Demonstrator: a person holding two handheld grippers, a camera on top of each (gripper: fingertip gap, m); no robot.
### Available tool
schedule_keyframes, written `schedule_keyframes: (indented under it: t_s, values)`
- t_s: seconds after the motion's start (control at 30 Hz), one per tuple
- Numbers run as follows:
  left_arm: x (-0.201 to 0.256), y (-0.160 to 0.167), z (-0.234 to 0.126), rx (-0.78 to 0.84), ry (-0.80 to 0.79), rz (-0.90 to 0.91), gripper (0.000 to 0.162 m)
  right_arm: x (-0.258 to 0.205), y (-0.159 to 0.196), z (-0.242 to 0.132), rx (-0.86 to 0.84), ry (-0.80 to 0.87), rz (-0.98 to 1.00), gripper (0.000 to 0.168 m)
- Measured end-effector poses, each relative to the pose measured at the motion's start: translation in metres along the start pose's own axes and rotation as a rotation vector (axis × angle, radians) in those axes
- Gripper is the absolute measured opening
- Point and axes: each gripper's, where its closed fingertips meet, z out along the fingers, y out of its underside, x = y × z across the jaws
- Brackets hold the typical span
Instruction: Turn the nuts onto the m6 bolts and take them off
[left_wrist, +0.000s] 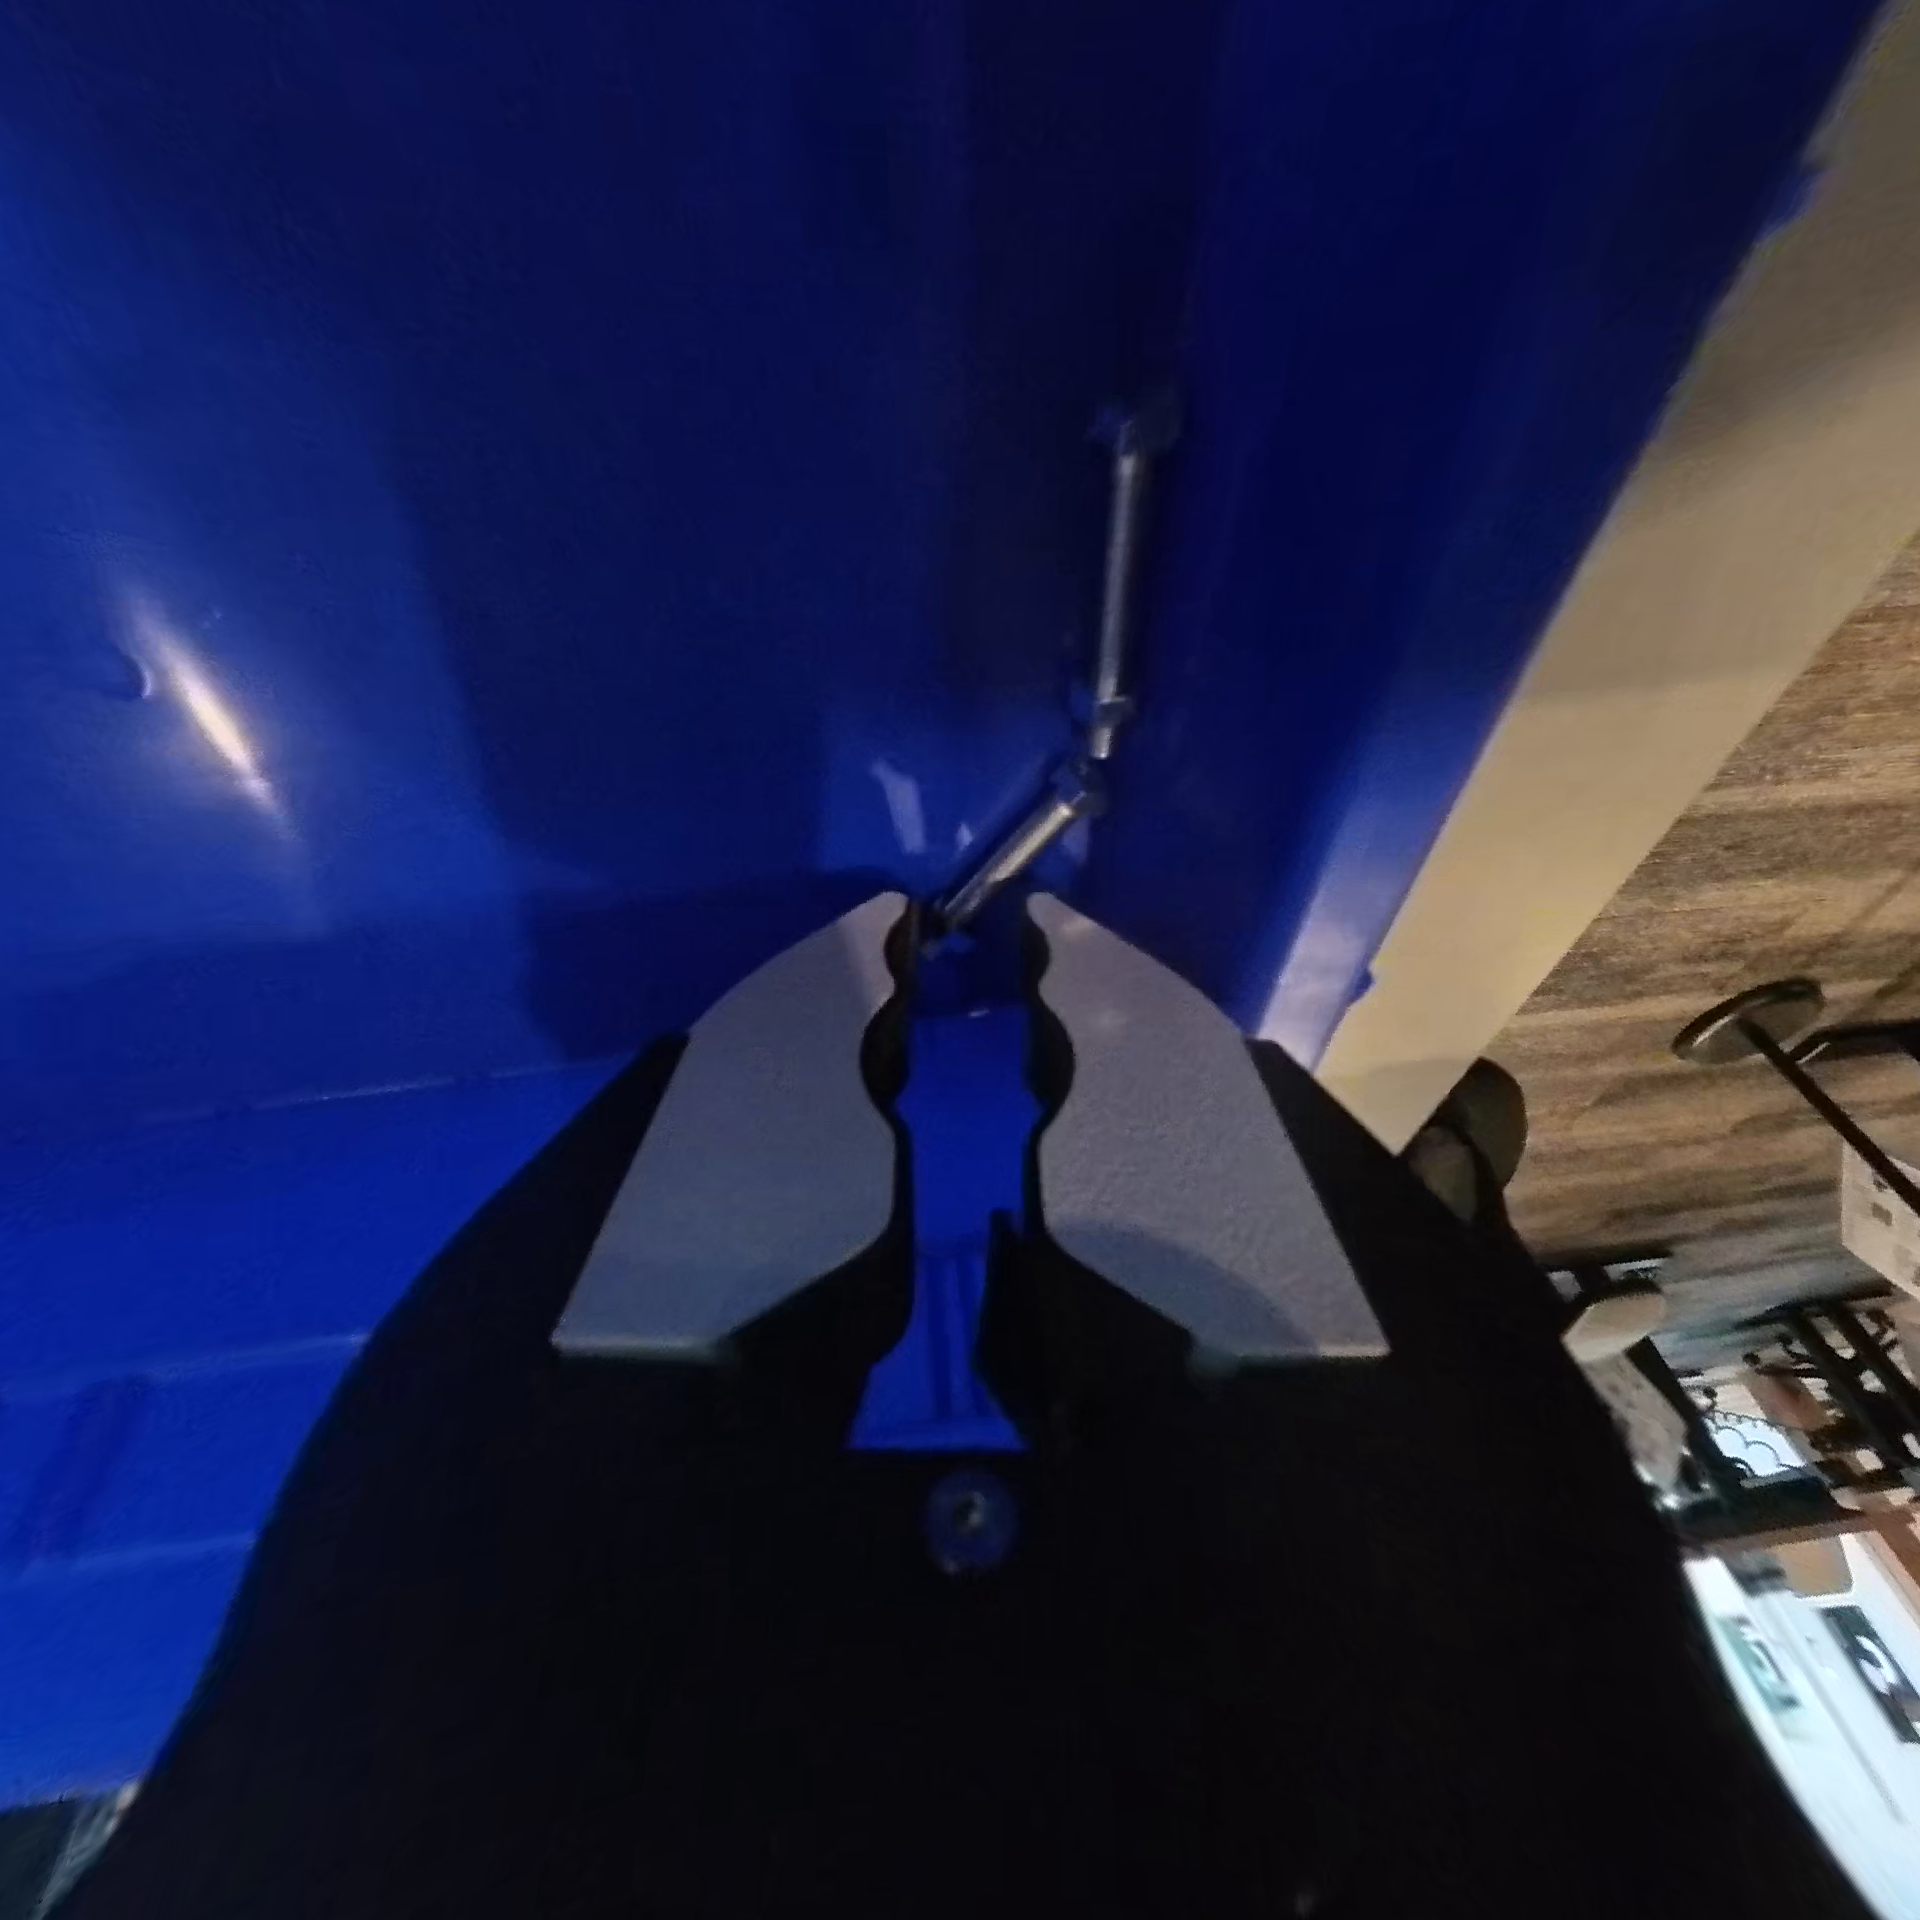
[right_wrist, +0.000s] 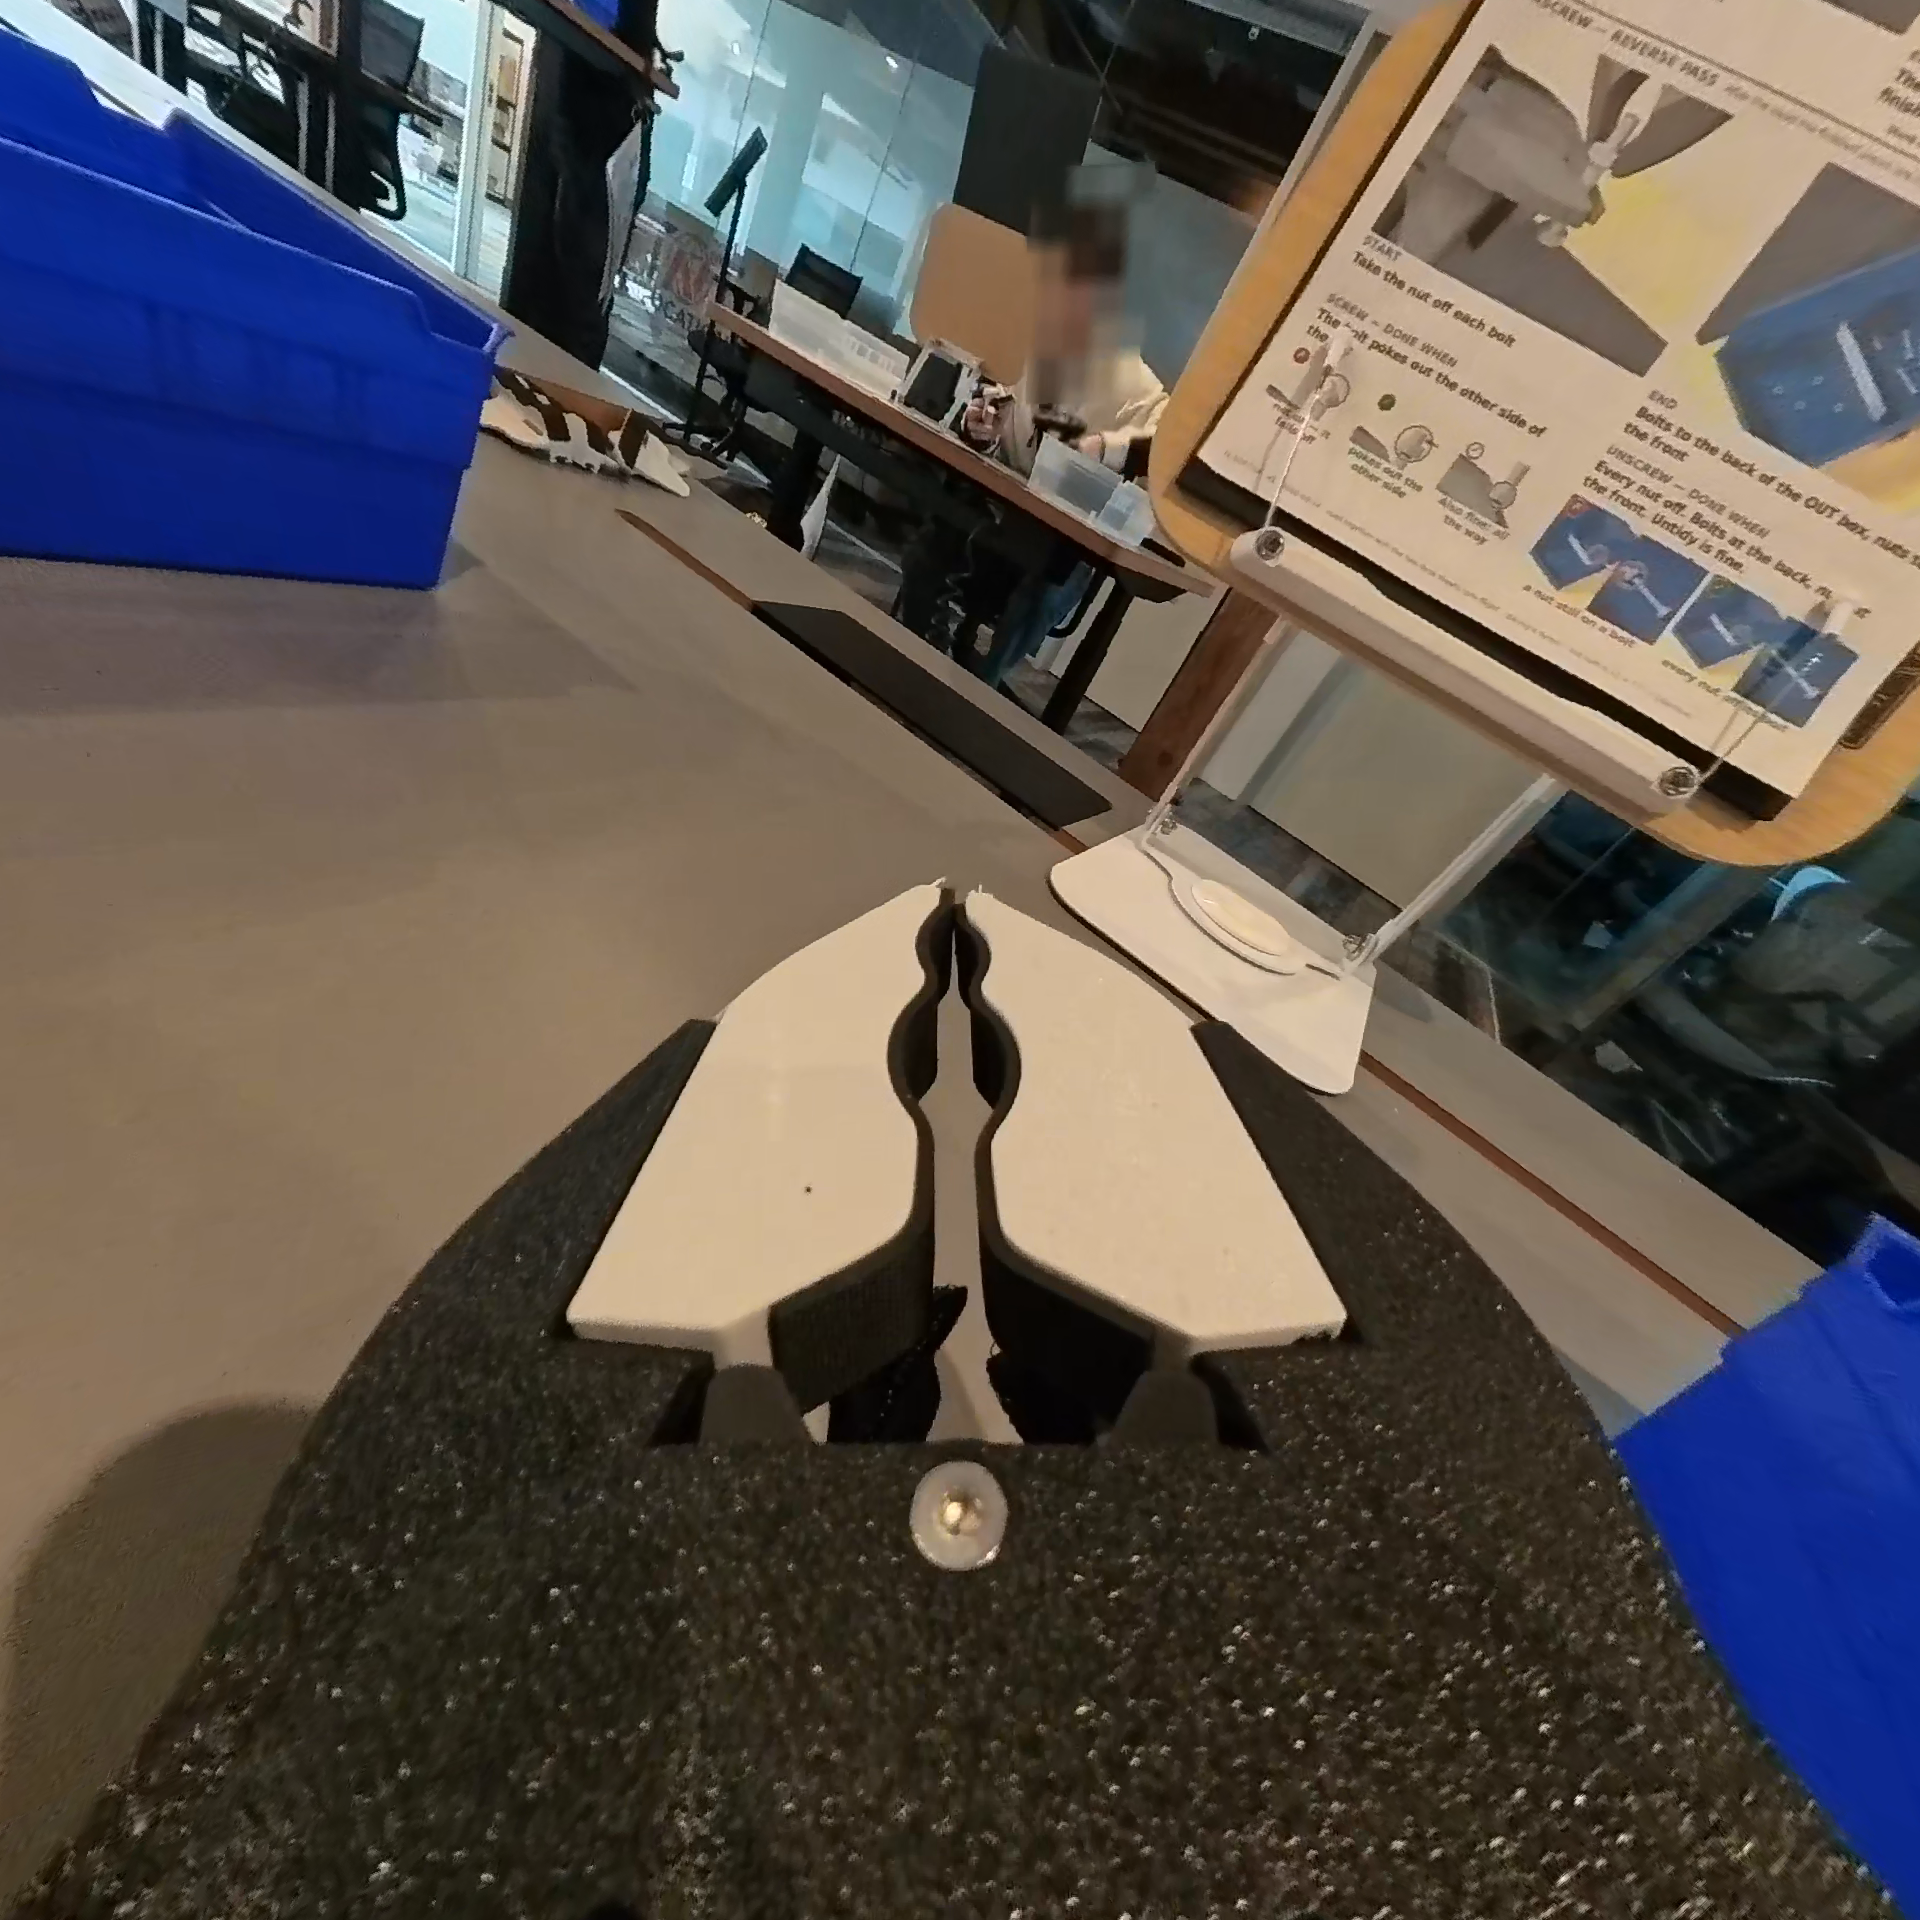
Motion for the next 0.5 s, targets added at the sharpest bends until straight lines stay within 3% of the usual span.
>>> schedule_keyframes:
  t_s: [0.3,0.5]
  values:
    - [-0.001,-0.002,-0.003,0.025,-0.051,-0.022,0.011,-0.001,0.0,0.0,0.002,-0.004,-0.009,0.0]
    - [-0.011,0.003,-0.034,0.062,-0.183,-0.112,0.01,0.001,-0.001,0.0,0.01,0.0,0.003,0.0]
